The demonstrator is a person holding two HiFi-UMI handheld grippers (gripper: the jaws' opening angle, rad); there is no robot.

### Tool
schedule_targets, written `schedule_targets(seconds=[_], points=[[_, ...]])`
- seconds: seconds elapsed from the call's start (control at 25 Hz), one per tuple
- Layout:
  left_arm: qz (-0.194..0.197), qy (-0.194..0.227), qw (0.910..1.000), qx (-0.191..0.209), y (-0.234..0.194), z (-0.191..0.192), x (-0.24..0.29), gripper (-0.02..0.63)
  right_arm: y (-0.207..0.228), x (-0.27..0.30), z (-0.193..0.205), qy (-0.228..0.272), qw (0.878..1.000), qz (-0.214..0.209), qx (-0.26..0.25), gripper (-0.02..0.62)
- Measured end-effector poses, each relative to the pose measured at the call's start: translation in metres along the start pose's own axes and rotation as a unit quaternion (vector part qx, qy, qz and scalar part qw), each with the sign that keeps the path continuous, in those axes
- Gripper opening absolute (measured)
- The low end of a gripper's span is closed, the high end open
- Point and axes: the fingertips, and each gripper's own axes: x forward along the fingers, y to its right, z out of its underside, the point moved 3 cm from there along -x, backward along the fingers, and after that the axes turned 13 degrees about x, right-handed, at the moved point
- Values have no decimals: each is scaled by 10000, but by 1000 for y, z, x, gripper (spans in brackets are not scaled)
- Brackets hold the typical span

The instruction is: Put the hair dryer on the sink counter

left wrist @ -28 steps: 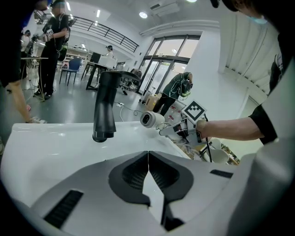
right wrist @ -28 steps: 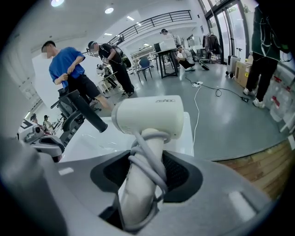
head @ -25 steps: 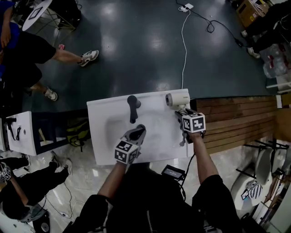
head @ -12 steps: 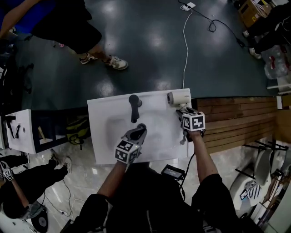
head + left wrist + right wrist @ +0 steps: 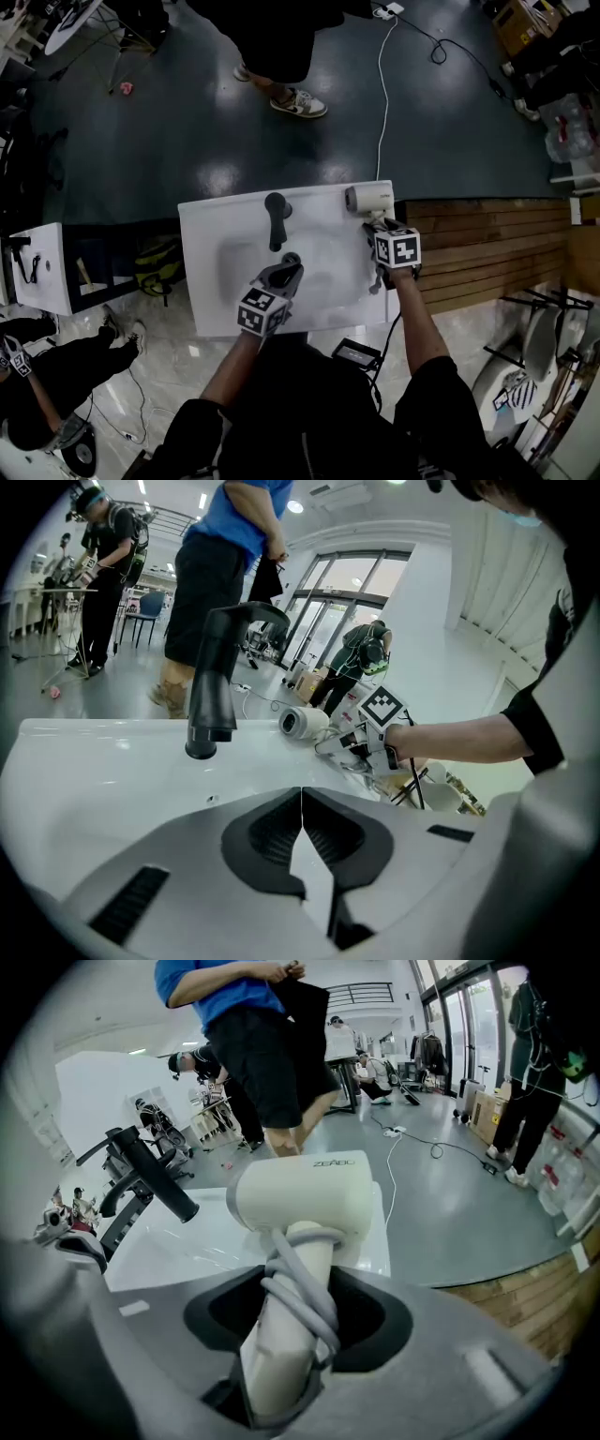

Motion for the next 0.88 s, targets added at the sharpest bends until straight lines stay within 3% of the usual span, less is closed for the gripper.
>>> schedule_targets(seconds=[0.88], points=[[34, 24, 10000, -46, 1, 6, 3, 12, 0, 5, 2, 26, 9995, 211, -225, 206]])
